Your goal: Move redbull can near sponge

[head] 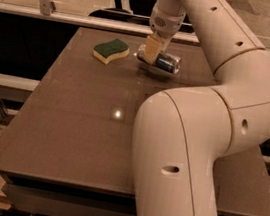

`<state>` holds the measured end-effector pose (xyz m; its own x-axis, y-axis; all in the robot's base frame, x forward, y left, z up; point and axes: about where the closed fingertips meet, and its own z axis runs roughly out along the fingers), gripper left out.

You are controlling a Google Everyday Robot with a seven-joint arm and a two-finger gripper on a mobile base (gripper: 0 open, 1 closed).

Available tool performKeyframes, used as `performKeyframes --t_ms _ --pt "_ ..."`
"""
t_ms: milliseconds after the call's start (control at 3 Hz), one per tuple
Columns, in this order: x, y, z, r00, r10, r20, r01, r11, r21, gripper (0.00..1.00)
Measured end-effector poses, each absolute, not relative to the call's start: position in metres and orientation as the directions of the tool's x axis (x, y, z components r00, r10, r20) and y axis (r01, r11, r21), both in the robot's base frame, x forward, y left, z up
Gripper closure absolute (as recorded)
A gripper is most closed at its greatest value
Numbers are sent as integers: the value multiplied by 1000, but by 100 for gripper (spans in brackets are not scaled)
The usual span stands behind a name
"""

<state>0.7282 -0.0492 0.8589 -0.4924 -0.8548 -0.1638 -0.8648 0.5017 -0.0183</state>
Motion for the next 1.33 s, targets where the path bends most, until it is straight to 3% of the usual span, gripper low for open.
performKeyframes --t_ms 667,1333 --pt "689 -41 828 -416 -909 -33 -909 415 41 100" --pt "673 -25 829 -369 -929 -19 -928 368 57 100"
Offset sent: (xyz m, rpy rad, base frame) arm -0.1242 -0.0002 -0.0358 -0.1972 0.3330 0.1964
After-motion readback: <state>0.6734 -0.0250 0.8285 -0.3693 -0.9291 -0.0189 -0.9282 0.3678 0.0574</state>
